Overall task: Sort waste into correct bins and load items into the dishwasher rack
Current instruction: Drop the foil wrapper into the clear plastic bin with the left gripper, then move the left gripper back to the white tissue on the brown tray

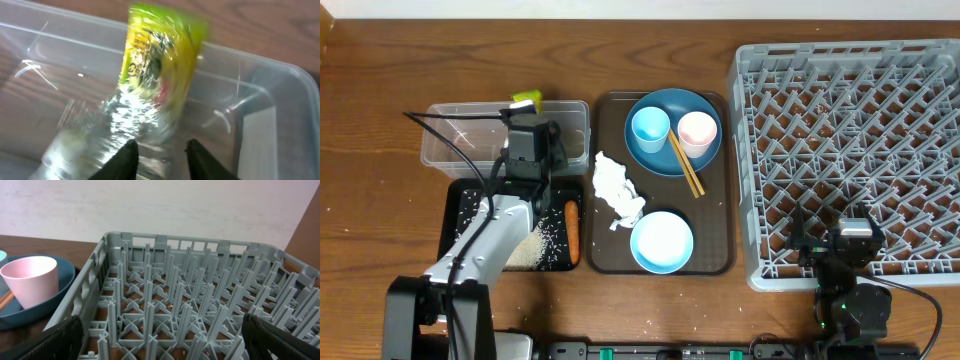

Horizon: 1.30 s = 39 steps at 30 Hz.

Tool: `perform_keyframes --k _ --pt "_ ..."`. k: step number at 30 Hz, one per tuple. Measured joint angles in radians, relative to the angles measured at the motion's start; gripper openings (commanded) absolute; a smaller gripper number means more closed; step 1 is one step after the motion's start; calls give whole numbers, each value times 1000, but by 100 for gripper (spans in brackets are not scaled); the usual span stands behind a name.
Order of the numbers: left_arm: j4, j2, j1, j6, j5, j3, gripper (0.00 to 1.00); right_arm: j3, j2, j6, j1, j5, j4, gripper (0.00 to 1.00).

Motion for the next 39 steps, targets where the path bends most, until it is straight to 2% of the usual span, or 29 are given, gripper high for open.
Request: perform_keyframes --k 4,5,13,19,23,27,32,36,39 --pt "2 -26 0 -14 -2 0 39 0 0 0 0 0 0 99" --pt "2 -43 0 -27 -3 0 42 0 0 0 0 0 0 99" --pt "-64 -211 0 -87 22 0 43 0 0 0 0 0 0 99" --pt "-295 -390 -8 -113 224 2 41 0 0 0 0 0 0 99" --pt "-505 -470 -56 -195 335 5 42 0 0 0 0 0 1 99" --pt "-613 -474 -162 -241 385 5 42 0 0 0 0 0 0 99" --pt "-606 -435 -282 -272 350 5 47 0 0 0 0 0 0 99" --pt "-591 -377 -332 -335 278 5 56 0 0 0 0 0 0 99" --pt "-543 -332 -341 -388 244 5 66 0 0 0 0 0 0 99"
